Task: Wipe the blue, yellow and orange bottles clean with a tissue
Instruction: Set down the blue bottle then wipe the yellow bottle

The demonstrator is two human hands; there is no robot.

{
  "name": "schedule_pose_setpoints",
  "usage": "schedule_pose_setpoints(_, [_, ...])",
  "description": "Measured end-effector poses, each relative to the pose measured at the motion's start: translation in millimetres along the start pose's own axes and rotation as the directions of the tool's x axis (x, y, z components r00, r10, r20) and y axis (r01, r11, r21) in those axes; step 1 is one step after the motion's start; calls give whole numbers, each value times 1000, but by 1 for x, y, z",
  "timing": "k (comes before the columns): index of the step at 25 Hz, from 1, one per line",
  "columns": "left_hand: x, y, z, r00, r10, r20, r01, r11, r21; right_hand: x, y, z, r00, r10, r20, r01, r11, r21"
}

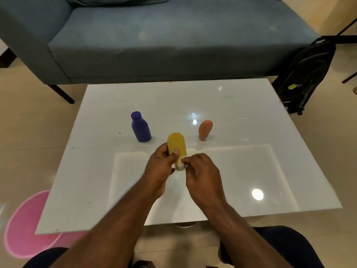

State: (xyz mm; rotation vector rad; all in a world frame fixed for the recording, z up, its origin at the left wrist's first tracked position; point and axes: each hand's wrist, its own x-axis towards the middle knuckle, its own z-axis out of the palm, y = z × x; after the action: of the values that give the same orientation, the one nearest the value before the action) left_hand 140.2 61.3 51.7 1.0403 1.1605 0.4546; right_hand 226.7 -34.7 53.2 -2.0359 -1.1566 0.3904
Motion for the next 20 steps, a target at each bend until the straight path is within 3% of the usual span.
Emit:
schedule_pose_setpoints(3, [34,6,-5,996,65,-68,-59,995,76,23,14,8,999,33,-20,-33,999,14])
schedule_pose_setpoints(9, [81,12,-8,979,195,-67,-168,944,285,37,32,20,994,110,11,-110,993,33])
schedule_pose_setpoints(20, [113,17,-4,972,232,-30,-205,905,373,39,55,27,983,178,46,-180,982,54])
